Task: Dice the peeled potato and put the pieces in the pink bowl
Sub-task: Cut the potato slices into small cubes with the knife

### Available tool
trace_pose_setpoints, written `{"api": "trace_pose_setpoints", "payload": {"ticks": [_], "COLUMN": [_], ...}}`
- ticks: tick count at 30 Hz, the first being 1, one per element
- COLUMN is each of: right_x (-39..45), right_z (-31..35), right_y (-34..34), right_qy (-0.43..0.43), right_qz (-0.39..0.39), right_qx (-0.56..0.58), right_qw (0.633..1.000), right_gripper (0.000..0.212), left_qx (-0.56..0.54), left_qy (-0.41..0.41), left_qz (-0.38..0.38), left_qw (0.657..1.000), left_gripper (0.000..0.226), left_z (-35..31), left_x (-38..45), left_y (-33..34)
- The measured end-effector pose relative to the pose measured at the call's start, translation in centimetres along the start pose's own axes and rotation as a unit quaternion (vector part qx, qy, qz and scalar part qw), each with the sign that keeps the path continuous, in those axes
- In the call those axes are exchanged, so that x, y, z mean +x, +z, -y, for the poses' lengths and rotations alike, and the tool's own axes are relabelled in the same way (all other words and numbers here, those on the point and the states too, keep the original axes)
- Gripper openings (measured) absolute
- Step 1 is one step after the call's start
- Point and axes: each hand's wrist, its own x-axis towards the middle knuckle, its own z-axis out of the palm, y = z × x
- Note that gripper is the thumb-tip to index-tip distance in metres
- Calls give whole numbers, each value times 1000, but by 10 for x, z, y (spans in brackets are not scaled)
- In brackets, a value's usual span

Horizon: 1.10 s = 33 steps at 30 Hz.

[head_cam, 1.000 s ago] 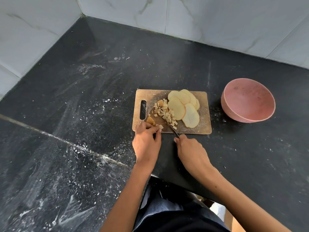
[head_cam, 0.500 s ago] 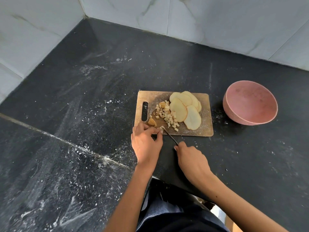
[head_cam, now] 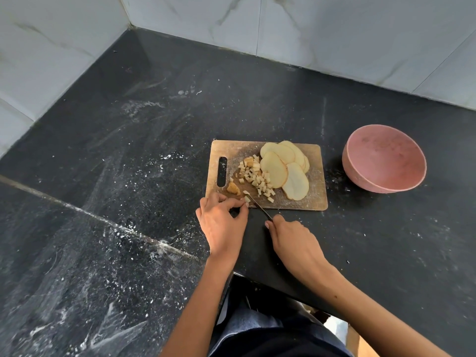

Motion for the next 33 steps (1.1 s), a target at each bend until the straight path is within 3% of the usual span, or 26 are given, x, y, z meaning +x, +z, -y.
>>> {"api": "trace_pose_setpoints", "payload": {"ticks": [11, 23, 33], "right_x": [-8, 0, 7], "right_z": [-8, -6, 4], "right_y": [5, 0, 5], "right_qy": [10, -7, -1], "right_qz": [30, -16, 22], "right_qx": [-24, 24, -24], "right_qw": [999, 1000, 999], "right_gripper": [26, 30, 32], "left_qx": [-15, -8, 16], "left_qy": [-9, -17, -24], "left_qz": [16, 12, 19], "left_qw": [1000, 1000, 999], "left_gripper": [7, 7, 8], "left_z": [1, 0, -2], "left_x": [5, 3, 4], "left_y": [-1, 0, -2]}}
